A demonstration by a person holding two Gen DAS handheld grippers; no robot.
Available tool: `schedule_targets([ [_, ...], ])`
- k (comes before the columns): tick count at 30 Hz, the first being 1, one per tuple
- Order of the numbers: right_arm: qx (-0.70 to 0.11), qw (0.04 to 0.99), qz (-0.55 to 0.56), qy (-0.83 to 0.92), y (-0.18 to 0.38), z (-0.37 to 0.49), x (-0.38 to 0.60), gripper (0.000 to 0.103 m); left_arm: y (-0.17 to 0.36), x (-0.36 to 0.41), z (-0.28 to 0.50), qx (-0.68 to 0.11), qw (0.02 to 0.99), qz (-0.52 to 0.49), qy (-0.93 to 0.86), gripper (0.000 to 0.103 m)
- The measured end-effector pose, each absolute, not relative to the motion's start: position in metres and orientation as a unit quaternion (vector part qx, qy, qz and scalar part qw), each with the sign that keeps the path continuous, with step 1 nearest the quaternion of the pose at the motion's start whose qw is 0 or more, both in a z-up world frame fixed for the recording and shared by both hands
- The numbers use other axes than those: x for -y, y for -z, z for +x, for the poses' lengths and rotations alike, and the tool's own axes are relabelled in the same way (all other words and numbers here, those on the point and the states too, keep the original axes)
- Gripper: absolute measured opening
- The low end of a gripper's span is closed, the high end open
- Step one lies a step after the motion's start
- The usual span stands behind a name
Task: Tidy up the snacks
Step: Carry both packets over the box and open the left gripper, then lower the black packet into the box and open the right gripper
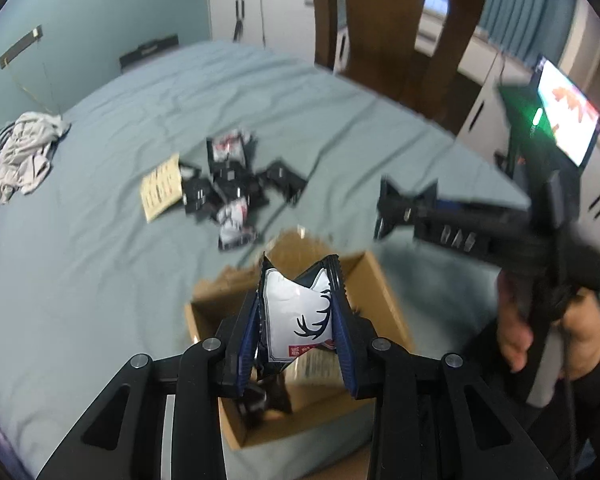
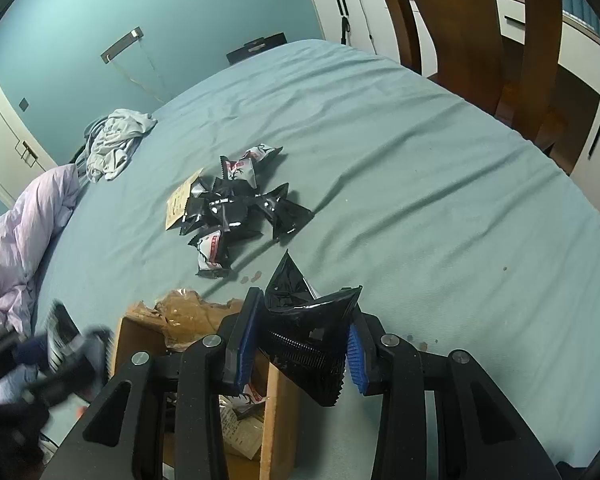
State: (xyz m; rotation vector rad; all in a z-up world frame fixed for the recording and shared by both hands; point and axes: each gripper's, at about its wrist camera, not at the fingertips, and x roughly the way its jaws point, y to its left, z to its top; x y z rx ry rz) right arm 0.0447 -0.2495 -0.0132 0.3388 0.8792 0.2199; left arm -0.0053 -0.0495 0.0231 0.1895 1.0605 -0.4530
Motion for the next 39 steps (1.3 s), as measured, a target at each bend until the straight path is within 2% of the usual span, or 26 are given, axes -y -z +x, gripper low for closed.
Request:
schedule_targets([
  [8, -0.416, 0.892, 0.135, -0.116, 0.010, 0.041, 0.239, 0.036, 0.027, 0.055, 0.000, -0.572, 0.791, 0.146, 0.160, 0.034],
  [24, -0.414, 0.893, 0.118, -0.127, 0.009, 0.039, 0.231, 0.036, 0.049, 0.036, 0.023, -0.598, 0.786, 0.126, 0.095, 0.036],
  [26, -0.415, 0.893, 0.119, -0.127, 0.009, 0.039, 0.231, 0.036, 0.047, 0.036, 0.023, -0.598, 0.786, 0.119, 0.098, 0.041],
  [28, -0.414, 0.893, 0.119, -0.127, 0.009, 0.039, 0.232, 0.036, 0.040, 0.035, 0.023, -0.592, 0.792, 0.106, 0.108, 0.052],
  [31, -0.415, 0.892, 0.122, -0.127, 0.009, 0.039, 0.232, 0.036, 0.024, 0.032, 0.020, -0.564, 0.813, 0.093, 0.111, 0.063],
  [39, -0.429, 0.879, 0.131, -0.164, 0.010, 0.037, 0.228, 0.036, -0.001, 0.004, 0.024, -0.530, 0.842, 0.059, 0.076, 0.066],
])
